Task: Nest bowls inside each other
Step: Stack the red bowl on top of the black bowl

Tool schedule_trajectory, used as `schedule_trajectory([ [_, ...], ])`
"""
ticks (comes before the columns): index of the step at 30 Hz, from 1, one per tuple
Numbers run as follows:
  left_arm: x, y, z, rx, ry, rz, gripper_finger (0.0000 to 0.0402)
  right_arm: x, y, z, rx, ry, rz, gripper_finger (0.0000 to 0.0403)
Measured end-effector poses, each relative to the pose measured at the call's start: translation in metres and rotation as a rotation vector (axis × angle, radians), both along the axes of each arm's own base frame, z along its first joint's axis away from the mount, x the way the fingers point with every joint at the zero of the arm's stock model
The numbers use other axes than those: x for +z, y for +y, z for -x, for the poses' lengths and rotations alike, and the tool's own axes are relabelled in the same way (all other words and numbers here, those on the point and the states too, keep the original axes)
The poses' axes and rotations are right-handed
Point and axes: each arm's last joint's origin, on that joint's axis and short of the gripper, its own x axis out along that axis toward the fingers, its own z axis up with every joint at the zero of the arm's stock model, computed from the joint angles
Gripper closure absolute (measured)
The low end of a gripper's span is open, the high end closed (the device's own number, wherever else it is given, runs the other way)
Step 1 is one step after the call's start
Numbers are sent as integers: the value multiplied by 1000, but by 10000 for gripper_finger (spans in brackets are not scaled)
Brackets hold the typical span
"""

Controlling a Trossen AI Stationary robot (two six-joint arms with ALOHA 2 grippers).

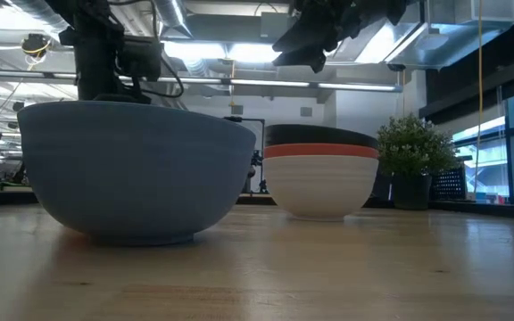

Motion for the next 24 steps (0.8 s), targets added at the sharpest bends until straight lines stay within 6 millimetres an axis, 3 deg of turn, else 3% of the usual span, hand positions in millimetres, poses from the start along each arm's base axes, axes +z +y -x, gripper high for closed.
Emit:
schedule_trajectory([
  [15, 3, 2, -6, -10, -90, 31, 399, 0, 1, 4, 2, 30, -3, 217],
  [24, 33, 10, -16, -56, -198, 9, 400, 18, -8, 40, -101, 90, 37, 217],
])
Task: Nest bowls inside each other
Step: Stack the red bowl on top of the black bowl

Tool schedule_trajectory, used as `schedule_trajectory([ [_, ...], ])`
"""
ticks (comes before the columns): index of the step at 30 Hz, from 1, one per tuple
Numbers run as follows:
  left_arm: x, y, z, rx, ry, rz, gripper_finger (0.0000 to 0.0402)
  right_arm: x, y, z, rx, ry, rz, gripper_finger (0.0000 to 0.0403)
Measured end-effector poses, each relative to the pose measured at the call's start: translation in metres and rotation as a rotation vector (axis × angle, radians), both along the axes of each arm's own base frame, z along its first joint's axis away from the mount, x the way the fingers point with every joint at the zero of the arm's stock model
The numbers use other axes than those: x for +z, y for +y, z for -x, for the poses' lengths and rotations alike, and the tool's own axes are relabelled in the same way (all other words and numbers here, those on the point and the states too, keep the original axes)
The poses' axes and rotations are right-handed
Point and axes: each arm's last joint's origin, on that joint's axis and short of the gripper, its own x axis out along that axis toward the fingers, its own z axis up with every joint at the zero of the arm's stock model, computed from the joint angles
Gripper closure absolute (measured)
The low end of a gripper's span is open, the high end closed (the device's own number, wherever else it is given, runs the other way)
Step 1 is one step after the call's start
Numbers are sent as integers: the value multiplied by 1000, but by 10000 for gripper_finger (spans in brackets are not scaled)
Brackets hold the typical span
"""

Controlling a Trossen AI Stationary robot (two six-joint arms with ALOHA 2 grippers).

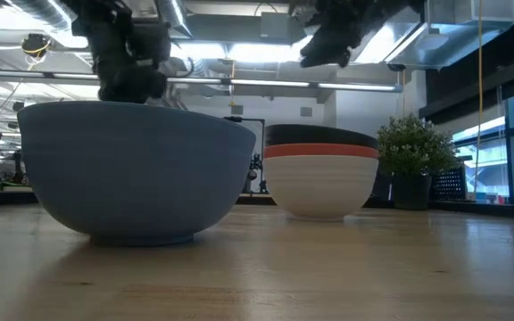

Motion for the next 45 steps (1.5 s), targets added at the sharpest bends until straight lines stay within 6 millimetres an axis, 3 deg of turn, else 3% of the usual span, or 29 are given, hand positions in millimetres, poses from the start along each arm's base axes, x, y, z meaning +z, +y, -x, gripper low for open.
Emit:
schedule_trajectory([
  [10, 59, 10, -13, -64, -224, 19, 401, 20, 2, 53, -186, 103, 84, 217],
  [15, 70, 7, -42, -144, -284, 40, 401, 18, 4, 68, -204, 91, 87, 217],
  [23, 80, 12, -108, -282, -284, 46, 401, -1, 7, 85, -233, 122, 58, 217],
  [29, 100, 15, -139, -322, -275, 19, 401, -16, 12, 99, -249, 130, 36, 217],
  [39, 87, 0, -191, -415, -231, 51, 402, -21, 18, 116, -253, 85, 45, 217],
  [45, 76, -4, -208, -435, -196, 70, 401, -22, 21, 124, -252, 70, 49, 217],
])
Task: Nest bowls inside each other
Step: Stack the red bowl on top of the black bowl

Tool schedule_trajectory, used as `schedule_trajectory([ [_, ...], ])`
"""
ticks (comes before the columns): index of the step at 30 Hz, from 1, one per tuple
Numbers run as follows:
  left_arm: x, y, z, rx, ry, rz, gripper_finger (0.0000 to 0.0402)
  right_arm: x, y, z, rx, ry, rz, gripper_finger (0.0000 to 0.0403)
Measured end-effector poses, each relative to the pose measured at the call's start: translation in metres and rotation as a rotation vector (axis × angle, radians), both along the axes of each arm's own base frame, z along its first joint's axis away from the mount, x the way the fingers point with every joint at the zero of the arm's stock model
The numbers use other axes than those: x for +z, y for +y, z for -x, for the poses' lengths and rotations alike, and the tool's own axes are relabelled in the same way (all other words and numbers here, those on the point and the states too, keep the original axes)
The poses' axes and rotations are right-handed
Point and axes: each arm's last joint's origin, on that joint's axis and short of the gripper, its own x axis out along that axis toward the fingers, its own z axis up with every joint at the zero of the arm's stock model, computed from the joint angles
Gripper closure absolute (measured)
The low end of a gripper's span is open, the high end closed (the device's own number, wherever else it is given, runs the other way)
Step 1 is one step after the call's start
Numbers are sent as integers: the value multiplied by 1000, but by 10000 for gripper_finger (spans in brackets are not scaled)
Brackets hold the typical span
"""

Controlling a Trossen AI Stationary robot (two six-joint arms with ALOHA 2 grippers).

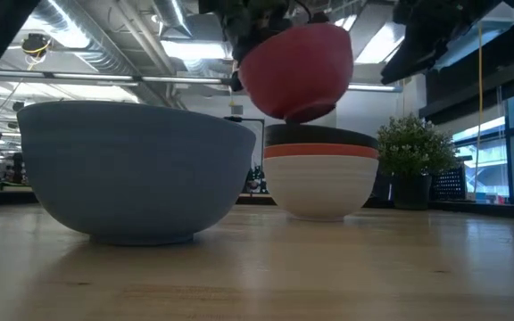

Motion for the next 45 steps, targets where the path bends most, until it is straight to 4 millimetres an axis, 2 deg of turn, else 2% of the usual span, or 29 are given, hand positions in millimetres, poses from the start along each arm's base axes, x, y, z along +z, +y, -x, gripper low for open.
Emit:
schedule_trajectory([
  [7, 4, -4, -15, -19, -42, -8, 401, -2, 1, 4, 0, 1, 0, 217],
  [18, 6, 1, -28, -5, -13, -31, 401, -3, 1, 4, 6, 6, 7, 217],
  [24, -4, -1, -29, -9, 48, -38, 401, -3, 1, 4, 10, 8, 15, 217],
  [27, -12, -3, -38, -19, 32, -45, 401, -3, 1, 4, 11, 8, 18, 217],
  [37, -41, -6, -50, -43, 110, -22, 401, -3, 1, 4, 13, 11, 19, 217],
  [45, -44, -4, -47, -24, 159, -71, 401, -3, 1, 4, 16, 13, 21, 217],
])
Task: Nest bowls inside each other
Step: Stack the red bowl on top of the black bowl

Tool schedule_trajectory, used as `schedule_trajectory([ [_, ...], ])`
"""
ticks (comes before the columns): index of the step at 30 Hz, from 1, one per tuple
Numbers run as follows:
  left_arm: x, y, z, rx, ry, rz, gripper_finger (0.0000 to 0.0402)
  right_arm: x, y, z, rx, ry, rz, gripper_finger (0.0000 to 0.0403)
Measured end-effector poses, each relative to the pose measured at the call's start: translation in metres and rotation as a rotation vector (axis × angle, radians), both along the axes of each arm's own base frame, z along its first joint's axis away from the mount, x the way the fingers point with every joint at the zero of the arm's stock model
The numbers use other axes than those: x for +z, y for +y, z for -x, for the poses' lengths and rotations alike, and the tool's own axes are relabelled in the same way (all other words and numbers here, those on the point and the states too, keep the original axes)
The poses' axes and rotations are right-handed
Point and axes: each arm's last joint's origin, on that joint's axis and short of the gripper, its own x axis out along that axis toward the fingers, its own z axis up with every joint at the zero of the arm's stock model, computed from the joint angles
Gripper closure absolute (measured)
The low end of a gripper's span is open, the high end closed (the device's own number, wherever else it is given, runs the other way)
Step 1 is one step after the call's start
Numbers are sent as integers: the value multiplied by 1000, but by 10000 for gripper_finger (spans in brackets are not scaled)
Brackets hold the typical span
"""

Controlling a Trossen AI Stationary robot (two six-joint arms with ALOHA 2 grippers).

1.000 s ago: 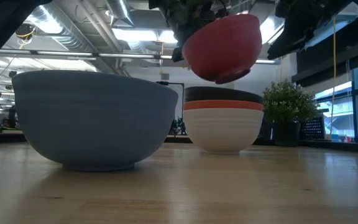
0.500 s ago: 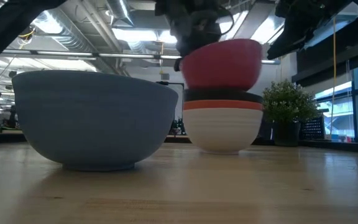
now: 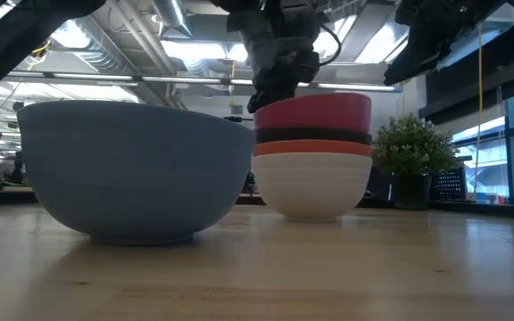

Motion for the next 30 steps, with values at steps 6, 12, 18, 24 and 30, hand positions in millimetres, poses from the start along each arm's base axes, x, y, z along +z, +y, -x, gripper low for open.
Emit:
schedule_trajectory([
  [6, 0, -1, 0, -4, 6, 8, 401, 0, 0, 0, 0, -1, 0, 217],
  [12, -2, -2, 5, 2, 55, 1, 401, 0, 0, 0, 0, 0, 0, 217],
  [18, -2, -2, 4, 12, 49, 0, 389, 0, 0, 0, 0, -1, 0, 217],
  [24, -1, -2, 2, 33, 35, -38, 351, 0, 0, 0, 1, -1, 0, 217],
  [30, -1, -1, 0, 31, 22, -37, 311, 0, 0, 0, 2, 0, 2, 217],
])
